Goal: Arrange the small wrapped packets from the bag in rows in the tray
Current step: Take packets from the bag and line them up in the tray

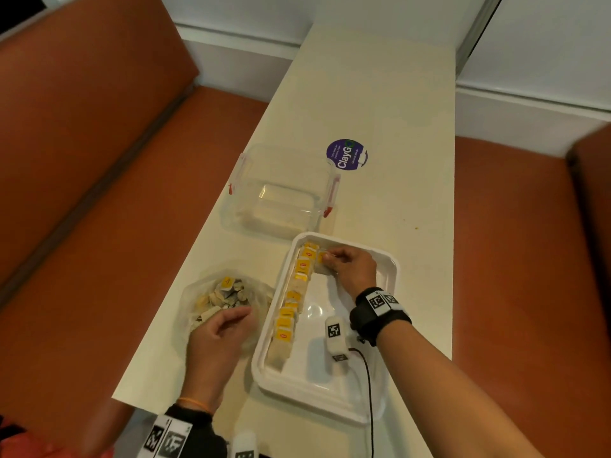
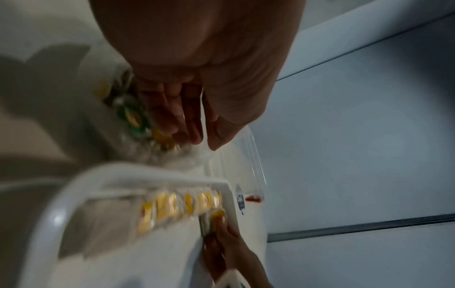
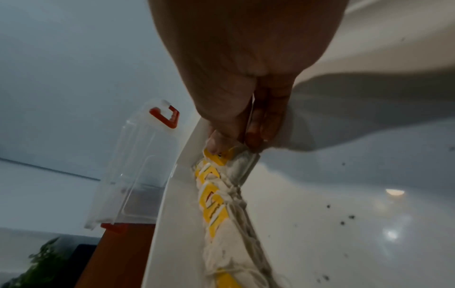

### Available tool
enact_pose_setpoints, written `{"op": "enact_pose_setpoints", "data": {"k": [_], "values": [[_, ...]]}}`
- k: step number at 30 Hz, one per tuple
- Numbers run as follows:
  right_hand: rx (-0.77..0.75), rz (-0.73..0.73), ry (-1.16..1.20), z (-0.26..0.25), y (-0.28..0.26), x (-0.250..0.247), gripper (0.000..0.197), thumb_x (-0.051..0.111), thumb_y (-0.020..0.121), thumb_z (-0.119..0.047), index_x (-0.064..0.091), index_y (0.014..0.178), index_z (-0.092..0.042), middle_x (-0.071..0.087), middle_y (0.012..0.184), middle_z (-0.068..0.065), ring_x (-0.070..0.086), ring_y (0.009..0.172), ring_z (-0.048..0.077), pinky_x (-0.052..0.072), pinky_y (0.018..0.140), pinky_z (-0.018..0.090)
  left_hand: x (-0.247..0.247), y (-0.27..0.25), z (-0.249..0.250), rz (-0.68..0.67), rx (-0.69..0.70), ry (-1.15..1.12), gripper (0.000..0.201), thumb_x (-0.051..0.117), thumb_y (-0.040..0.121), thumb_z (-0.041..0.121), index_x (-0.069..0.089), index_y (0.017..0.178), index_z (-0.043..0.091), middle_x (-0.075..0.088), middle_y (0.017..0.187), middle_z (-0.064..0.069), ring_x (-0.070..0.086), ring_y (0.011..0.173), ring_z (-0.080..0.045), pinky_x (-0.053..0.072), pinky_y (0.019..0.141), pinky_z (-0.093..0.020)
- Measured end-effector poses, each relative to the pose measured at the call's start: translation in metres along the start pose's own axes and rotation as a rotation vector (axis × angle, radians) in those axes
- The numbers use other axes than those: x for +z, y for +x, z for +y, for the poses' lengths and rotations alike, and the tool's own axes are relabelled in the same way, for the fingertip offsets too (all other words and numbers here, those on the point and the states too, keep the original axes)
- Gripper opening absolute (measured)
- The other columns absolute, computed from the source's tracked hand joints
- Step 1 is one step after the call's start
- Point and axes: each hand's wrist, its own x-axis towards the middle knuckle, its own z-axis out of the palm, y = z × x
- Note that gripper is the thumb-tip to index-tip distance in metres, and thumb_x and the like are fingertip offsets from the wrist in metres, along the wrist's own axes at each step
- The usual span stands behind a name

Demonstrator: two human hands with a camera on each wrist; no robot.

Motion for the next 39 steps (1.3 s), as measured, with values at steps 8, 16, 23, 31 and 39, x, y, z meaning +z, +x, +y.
{"op": "enact_pose_setpoints", "data": {"k": [8,16,23,31,39], "values": [[-0.021,0.161,0.051,0.004,0.002,0.015,0.010,0.089,0.080,-0.023,0.083,0.087,-0.027,0.078,0.080,-0.010,0.073,0.081,0.009,0.056,0.082,0.021,-0.032,0.034,-0.002,0.096,0.072,0.335,0.018,0.083,0.088,0.023,0.078,0.102,0.033,0.077,0.100,0.012,0.073,0.098,-0.011,0.063,0.083,-0.038],[-0.006,0.315,0.131,0.002,-0.003,0.024,0.013,0.090,0.080,-0.028,0.078,0.083,-0.024,0.075,0.076,-0.006,0.072,0.073,0.016,0.059,0.073,0.026,-0.029,0.044,-0.005,0.101,0.248,0.644,0.023,0.081,0.089,0.019,0.073,0.101,0.036,0.069,0.113,0.008,0.066,0.101,-0.014,0.057,0.089,-0.037],[-0.021,0.381,0.179,0.009,-0.006,0.026,0.012,0.088,0.082,-0.025,0.080,0.087,-0.019,0.077,0.080,-0.001,0.074,0.079,0.024,0.062,0.084,0.041,-0.025,0.044,-0.002,0.017,0.278,0.824,0.040,0.084,0.083,0.016,0.076,0.121,0.022,0.065,0.131,0.003,0.062,0.113,-0.014,0.044,0.097,-0.024],[-0.037,0.340,0.117,0.009,-0.012,0.021,0.020,0.090,0.080,-0.019,0.079,0.097,-0.017,0.077,0.085,-0.006,0.071,0.079,0.006,0.061,0.082,0.022,-0.019,0.048,-0.002,-0.059,0.189,0.928,0.052,0.083,0.086,0.027,0.068,0.135,0.019,0.061,0.139,0.000,0.056,0.128,-0.022,0.041,0.108,-0.032],[-0.021,0.305,0.101,0.007,-0.013,0.023,0.032,0.094,0.072,-0.010,0.075,0.096,-0.017,0.076,0.087,-0.003,0.074,0.082,0.012,0.060,0.079,0.021,-0.019,0.048,-0.007,-0.053,0.209,0.935,0.048,0.082,0.087,0.028,0.069,0.133,0.021,0.062,0.139,0.000,0.056,0.128,-0.021,0.042,0.108,-0.035]]}}
